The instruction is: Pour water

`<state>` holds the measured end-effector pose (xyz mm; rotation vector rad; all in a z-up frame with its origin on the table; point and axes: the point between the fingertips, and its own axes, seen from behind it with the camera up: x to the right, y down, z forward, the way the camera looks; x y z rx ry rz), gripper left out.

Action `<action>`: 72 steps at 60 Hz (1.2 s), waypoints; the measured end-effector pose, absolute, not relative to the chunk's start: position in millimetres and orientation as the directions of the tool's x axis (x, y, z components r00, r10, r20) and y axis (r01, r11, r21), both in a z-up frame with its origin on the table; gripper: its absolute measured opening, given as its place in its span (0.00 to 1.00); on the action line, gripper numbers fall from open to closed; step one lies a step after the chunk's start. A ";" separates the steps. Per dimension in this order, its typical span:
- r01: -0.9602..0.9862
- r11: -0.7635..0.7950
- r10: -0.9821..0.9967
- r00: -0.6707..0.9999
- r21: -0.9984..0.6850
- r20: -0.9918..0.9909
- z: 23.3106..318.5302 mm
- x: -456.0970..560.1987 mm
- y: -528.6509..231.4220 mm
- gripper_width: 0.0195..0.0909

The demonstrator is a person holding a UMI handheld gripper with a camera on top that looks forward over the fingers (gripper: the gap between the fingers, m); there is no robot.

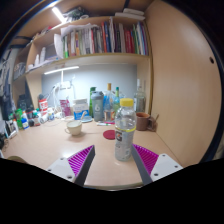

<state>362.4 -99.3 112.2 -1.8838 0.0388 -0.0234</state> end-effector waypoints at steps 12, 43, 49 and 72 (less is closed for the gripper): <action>-0.010 -0.316 -0.026 1.000 -0.949 -0.002 65.2 396.0 -30.5 0.86; -0.004 -0.210 0.033 0.999 -0.978 -0.012 54.5 405.6 72.3 0.51; -0.021 -0.230 0.006 1.000 -0.973 -0.023 51.5 408.1 73.6 0.46; 0.278 -0.271 0.063 0.961 -0.922 0.271 142.2 403.3 114.9 0.39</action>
